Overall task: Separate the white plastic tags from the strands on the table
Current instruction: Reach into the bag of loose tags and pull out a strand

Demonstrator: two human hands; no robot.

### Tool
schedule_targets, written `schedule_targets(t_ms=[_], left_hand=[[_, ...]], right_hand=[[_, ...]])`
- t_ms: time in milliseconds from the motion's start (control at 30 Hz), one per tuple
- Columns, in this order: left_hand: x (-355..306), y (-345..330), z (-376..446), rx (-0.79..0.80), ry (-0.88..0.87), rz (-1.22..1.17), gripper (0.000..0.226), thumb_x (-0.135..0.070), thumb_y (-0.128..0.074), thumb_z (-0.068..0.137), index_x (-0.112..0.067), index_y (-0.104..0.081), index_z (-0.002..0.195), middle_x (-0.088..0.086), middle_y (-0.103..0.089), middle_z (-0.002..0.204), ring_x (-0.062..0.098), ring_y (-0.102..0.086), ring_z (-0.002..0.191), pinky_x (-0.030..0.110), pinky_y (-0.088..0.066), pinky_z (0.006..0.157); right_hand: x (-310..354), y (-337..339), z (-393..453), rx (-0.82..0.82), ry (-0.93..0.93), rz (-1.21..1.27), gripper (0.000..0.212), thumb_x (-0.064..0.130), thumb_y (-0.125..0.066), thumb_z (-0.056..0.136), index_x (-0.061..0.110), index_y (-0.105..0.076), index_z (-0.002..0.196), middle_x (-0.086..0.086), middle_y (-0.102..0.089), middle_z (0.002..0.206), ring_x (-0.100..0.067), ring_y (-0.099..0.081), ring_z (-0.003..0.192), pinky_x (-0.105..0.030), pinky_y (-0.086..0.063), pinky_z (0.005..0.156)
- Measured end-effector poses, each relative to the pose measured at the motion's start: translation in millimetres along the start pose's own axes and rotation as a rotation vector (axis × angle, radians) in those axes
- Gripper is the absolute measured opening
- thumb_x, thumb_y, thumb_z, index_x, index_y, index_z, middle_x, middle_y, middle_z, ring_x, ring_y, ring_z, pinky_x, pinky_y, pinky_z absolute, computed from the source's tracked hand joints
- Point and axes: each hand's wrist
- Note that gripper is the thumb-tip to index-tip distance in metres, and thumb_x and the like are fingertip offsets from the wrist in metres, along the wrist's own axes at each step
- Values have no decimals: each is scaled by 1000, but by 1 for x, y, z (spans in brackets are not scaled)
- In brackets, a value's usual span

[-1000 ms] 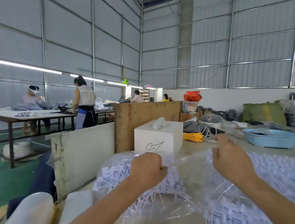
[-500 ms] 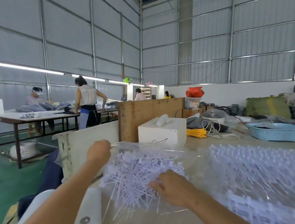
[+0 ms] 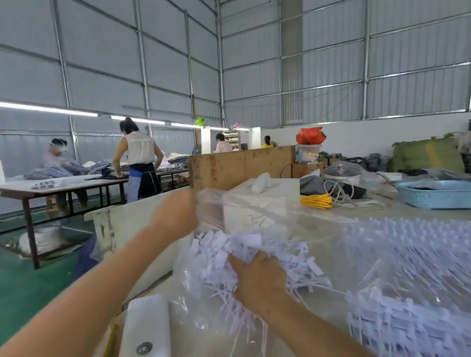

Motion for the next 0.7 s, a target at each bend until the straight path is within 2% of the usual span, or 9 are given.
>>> schedule_targets(t_ms=[133, 200, 267, 367, 500, 533, 600, 667, 700], left_hand=[[28, 27, -13, 132, -12, 444, 44, 3, -44, 86, -6, -30, 127, 9, -59, 115, 26, -61, 100, 33, -47, 72], [38, 39, -16, 262, 2, 349, 41, 2, -45, 85, -11, -34, 123, 5, -58, 106, 19, -59, 90, 28, -48, 71], [31, 49, -16, 274, -9, 90, 28, 2, -48, 83, -19, -43, 101, 0, -52, 89, 12, -48, 75, 24, -39, 60], [4, 43, -5, 98, -54, -115, 18, -2, -52, 84, -17, -46, 91, 2, -52, 87, 18, -49, 79, 28, -40, 65], [-26, 14, -5, -101, -65, 129, 32, -7, -57, 84, -7, -42, 112, 4, -45, 97, 24, -49, 87, 30, -36, 64], [-30, 7, -8, -238, -183, 191, 37, -9, -62, 81, -6, -44, 113, 8, -47, 102, 28, -52, 89, 32, -38, 65], [-38, -11, -12, -473, -574, 187, 32, 1, -73, 66, -3, -57, 93, 14, -55, 91, 32, -56, 77, 37, -45, 57], [-49, -33, -16, -460, -806, 257, 31, -3, -80, 57, -6, -63, 82, 12, -61, 81, 30, -58, 70, 35, -50, 56], [-55, -46, -17, -319, -773, 284, 34, -19, -80, 66, -9, -64, 94, 10, -63, 93, 29, -60, 82, 35, -50, 66]], right_hand=[[-31, 27, 29, -113, -52, -80, 47, 17, -42, 97, 16, -28, 142, -23, -46, 133, -36, -45, 123, -42, -41, 97], [-38, 38, 46, -205, -97, -114, 42, 10, -45, 94, 9, -36, 135, -19, -51, 130, -33, -49, 120, -40, -43, 95], [-30, 32, 52, -227, -124, -73, 44, 9, -45, 94, 5, -34, 136, -22, -47, 133, -35, -48, 121, -41, -42, 97], [-3, -3, 48, -74, 103, -37, 53, 23, -37, 99, 8, -18, 146, -26, -32, 143, -40, -31, 130, -45, -28, 108], [-7, 9, 46, 84, 210, 81, 68, 61, -34, 92, 32, -11, 149, -20, -13, 154, -42, -14, 139, -55, -20, 111], [-15, 20, 45, 6, 230, 53, 70, 66, -34, 89, 33, -15, 148, -16, -17, 153, -41, -19, 137, -55, -24, 108], [-35, 39, 40, -288, 257, 26, 58, 58, -36, 92, 25, -36, 140, -12, -42, 138, -36, -39, 124, -46, -37, 96], [-60, 48, 36, -375, 262, 77, 45, 45, -39, 96, 19, -50, 130, -10, -55, 126, -32, -51, 115, -38, -43, 89], [-72, 47, 34, -293, 268, 81, 43, 43, -41, 96, 19, -50, 131, -10, -55, 128, -32, -51, 116, -38, -43, 92]])
Point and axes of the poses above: each hand's wrist, its own z-axis towards the middle knuckle, its own y-axis out of the back of the hand, x = y × z
